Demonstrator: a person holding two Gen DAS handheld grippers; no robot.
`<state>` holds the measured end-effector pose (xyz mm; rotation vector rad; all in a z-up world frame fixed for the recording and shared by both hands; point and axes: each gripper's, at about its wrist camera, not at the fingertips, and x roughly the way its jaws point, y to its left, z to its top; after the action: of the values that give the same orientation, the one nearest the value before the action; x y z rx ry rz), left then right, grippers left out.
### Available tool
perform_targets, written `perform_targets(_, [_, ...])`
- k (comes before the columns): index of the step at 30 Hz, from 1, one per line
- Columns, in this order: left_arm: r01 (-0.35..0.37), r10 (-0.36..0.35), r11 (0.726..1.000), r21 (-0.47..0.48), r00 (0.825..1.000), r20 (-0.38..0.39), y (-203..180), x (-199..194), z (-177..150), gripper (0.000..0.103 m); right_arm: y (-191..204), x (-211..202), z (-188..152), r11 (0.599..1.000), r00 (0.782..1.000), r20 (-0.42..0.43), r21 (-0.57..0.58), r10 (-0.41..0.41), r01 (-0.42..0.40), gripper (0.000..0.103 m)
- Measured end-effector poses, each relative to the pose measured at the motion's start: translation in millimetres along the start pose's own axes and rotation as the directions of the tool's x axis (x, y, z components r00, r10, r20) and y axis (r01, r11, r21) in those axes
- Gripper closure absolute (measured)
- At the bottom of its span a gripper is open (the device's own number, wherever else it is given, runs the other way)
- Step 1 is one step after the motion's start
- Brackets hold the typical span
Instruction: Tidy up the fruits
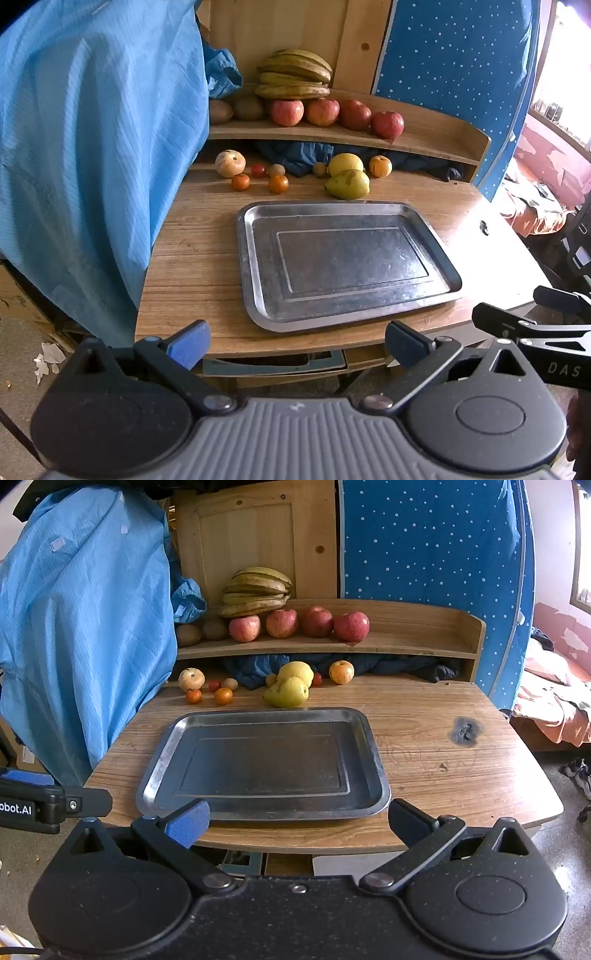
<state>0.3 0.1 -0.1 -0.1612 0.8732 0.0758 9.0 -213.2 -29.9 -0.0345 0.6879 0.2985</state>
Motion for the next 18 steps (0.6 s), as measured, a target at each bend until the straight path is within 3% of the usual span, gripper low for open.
perform_targets(18, [-0.002,0.002,1.0,0.002,1.0,-0.001,-0.2,-0.1,-0.2,0.001,-0.5,5.0,1.9,1.0,1.0,-0.003,0.001,0.002,-0.002,0.0])
